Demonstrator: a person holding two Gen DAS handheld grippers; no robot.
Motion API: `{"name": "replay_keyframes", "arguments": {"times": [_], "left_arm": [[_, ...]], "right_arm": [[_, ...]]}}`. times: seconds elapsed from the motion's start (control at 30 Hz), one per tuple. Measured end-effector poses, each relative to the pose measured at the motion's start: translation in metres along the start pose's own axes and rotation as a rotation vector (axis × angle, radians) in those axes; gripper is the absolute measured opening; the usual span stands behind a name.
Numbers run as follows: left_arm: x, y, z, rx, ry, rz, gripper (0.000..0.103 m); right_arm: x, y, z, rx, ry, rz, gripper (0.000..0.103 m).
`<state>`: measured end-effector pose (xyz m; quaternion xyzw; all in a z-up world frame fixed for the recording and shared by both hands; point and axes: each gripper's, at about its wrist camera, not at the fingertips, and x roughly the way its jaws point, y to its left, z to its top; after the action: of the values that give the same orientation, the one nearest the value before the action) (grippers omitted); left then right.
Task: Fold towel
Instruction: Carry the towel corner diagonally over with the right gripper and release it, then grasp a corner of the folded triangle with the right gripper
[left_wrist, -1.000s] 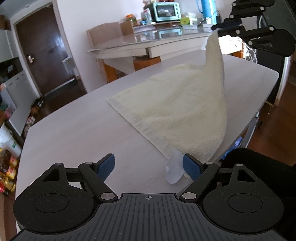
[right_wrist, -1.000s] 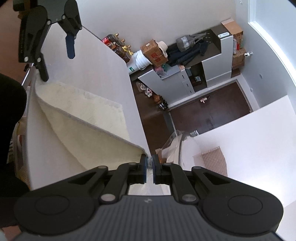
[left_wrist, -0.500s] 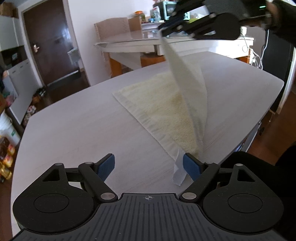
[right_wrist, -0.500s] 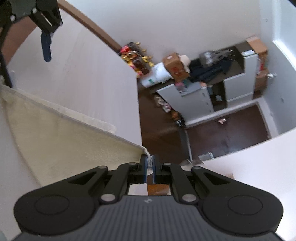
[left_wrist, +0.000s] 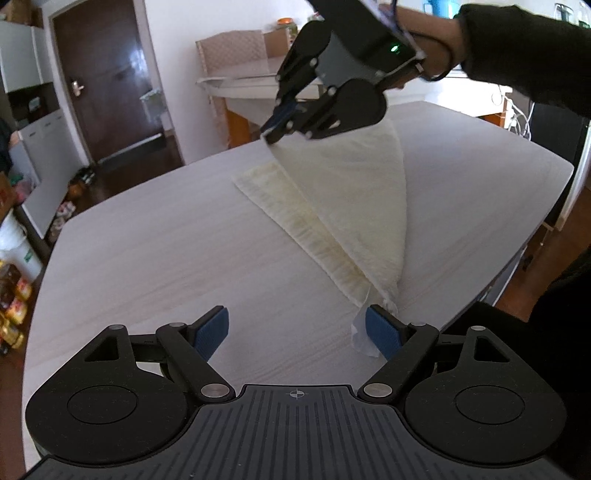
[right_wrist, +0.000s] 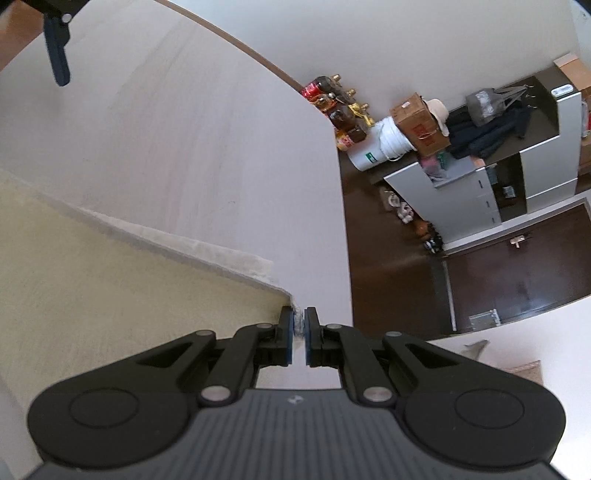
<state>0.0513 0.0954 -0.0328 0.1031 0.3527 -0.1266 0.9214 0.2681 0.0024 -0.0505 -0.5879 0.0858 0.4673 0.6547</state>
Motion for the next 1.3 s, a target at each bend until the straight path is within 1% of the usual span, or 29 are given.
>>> {"name": "replay_keyframes", "arguments": {"times": [0.1,0.2,0.23,0.27,0.3,0.43,0.47,0.5,0.6,0.67,0.73,0.77,0.8,0.9,0.97,1.0,1.13,1.3], "left_arm": [[0.0,0.002,-0.001,-0.012,0.001,-0.013,0.086],[0.001,0.003,-0.001,-0.017,0.001,-0.021,0.088],[0.001,0.002,-0.001,-0.018,0.0,-0.022,0.088],[0.001,0.002,-0.001,-0.02,0.0,-0.024,0.089],[0.001,0.002,-0.001,-0.022,0.001,-0.025,0.089],[0.002,0.001,0.002,-0.027,0.003,-0.027,0.09],[0.002,0.001,0.002,-0.027,0.003,-0.027,0.09],[0.002,0.001,0.002,-0.027,0.002,-0.026,0.091],[0.003,0.002,0.002,-0.036,0.001,-0.027,0.092],[0.003,0.002,0.002,-0.039,0.001,-0.027,0.092],[0.003,0.002,0.003,-0.041,0.001,-0.028,0.092],[0.003,0.003,0.003,-0.04,0.001,-0.029,0.092],[0.003,0.003,0.003,-0.04,0.003,-0.037,0.092],[0.0,0.006,0.003,-0.038,0.003,-0.038,0.092],[-0.003,0.01,0.005,-0.031,-0.003,-0.017,0.092],[-0.004,0.013,0.005,-0.029,-0.006,-0.004,0.092],[-0.008,0.023,0.011,-0.025,-0.016,0.054,0.092],[-0.011,0.017,0.015,-0.004,-0.02,0.086,0.092]], "right_arm": [[0.006,0.0,0.0,-0.016,-0.007,0.007,0.007],[0.01,0.002,0.0,-0.032,-0.016,0.001,0.011],[0.011,0.004,0.0,-0.031,-0.023,-0.004,0.014],[0.012,0.005,0.0,-0.029,-0.034,-0.014,0.023],[0.013,0.007,0.001,-0.025,-0.047,-0.03,0.027],[0.013,0.01,0.001,0.016,-0.094,-0.039,0.027],[0.013,0.01,0.002,0.028,-0.1,-0.033,0.029],[0.013,0.01,0.002,0.034,-0.103,-0.031,0.034],[0.01,0.013,0.0,0.036,-0.102,-0.042,0.034],[-0.001,0.004,-0.003,0.113,-0.115,-0.049,0.034],[-0.018,-0.008,-0.01,0.26,-0.127,-0.032,0.036],[-0.023,-0.013,-0.014,0.319,-0.124,-0.019,0.04],[-0.028,-0.017,-0.018,0.379,-0.121,-0.006,0.04],[-0.054,-0.024,-0.037,0.63,-0.136,0.083,0.04],[-0.071,-0.014,-0.044,0.709,-0.146,0.121,0.039],[-0.079,-0.009,-0.046,0.741,-0.15,0.139,0.039],[-0.093,0.013,-0.05,0.783,-0.133,0.168,0.039],[-0.101,0.027,-0.061,0.811,-0.12,0.194,0.04]]}}
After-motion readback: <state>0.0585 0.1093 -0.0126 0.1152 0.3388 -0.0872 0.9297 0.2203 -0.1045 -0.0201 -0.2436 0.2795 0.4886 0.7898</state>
